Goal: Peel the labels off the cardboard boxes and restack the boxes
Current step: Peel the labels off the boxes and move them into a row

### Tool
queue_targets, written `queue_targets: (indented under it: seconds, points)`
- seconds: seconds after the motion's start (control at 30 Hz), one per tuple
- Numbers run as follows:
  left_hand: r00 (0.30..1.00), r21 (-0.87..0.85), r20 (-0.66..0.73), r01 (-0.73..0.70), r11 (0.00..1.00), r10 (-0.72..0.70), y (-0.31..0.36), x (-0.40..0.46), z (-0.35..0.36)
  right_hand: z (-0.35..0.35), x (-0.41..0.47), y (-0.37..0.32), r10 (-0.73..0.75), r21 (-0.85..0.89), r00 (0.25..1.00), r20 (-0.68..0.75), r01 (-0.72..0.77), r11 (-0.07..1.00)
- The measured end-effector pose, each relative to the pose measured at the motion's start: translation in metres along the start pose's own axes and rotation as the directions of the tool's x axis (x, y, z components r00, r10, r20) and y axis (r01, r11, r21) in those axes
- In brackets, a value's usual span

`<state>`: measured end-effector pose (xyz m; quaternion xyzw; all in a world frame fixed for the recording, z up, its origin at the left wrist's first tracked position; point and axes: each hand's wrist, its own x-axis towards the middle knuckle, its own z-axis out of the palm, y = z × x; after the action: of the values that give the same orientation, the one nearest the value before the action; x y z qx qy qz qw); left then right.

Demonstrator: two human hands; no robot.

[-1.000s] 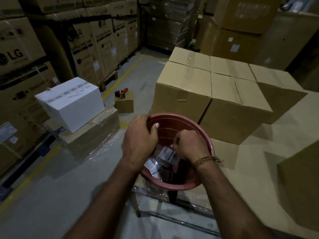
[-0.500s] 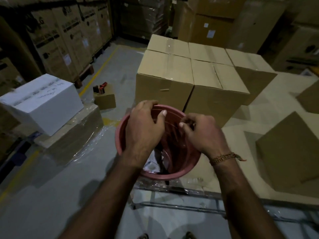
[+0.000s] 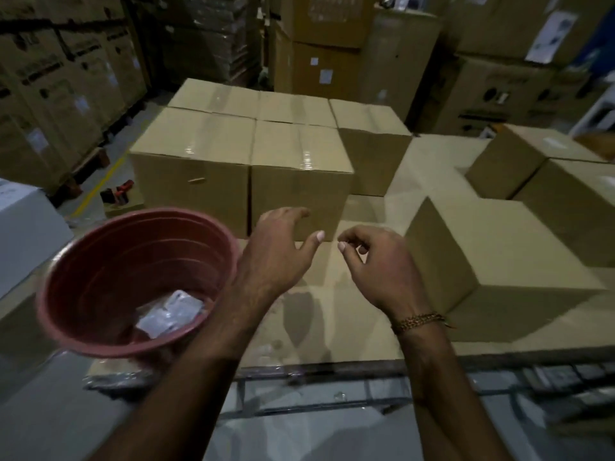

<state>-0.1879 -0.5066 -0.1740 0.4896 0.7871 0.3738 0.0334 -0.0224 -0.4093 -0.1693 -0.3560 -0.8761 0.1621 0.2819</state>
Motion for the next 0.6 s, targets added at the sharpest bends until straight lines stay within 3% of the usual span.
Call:
queue_targets:
  seconds: [0.33,0.6]
  points:
    - [0.994,0.021,0.104,0.041,0.999,-0.043,0.099,0.008,0.116,-0.090,-0.015,0.166,0.212,-0.222,0.960,-0.181,-0.250,0.942]
    - [0.983,0.152,0.157,0.074,0.986,-0.098,0.114,0.021,0.163,-0.085,0.011,0.210,0.268,-0.308,0.963,0.042,-0.243,0.920]
